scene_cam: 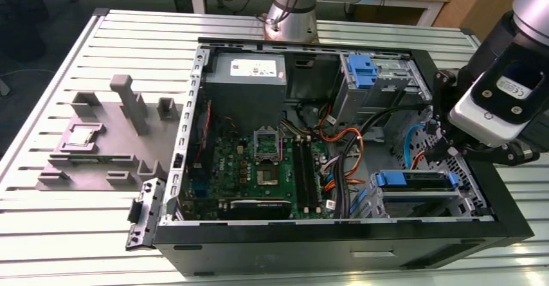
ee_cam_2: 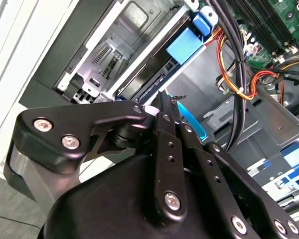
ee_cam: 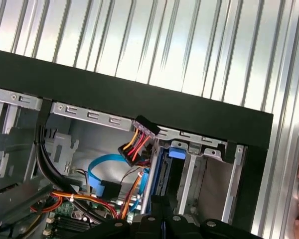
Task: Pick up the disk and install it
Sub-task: 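Insert the first disk wire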
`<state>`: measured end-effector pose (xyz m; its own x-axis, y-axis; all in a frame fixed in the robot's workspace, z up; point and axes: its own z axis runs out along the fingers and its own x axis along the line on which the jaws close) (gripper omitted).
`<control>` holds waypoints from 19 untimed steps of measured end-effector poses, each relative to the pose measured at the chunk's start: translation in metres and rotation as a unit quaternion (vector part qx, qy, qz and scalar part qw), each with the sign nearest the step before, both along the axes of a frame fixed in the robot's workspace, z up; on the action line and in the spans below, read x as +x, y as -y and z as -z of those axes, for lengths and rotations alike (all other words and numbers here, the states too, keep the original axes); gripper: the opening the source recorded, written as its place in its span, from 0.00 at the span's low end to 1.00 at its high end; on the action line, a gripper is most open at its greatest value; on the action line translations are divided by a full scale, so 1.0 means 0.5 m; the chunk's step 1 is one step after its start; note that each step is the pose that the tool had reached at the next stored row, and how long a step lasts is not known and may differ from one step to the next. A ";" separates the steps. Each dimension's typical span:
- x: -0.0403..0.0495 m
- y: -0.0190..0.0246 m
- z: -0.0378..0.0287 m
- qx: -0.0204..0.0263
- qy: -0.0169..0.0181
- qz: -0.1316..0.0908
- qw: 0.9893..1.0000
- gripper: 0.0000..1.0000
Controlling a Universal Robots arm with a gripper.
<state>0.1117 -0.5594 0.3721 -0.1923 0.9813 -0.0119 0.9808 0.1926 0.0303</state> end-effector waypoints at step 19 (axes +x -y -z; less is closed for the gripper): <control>0.031 -0.0188 0.001 -0.003 0.000 -0.003 1.000 0.10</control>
<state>0.1273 -0.5500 0.3714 -0.1983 0.9800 -0.0177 0.9796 0.1988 0.0291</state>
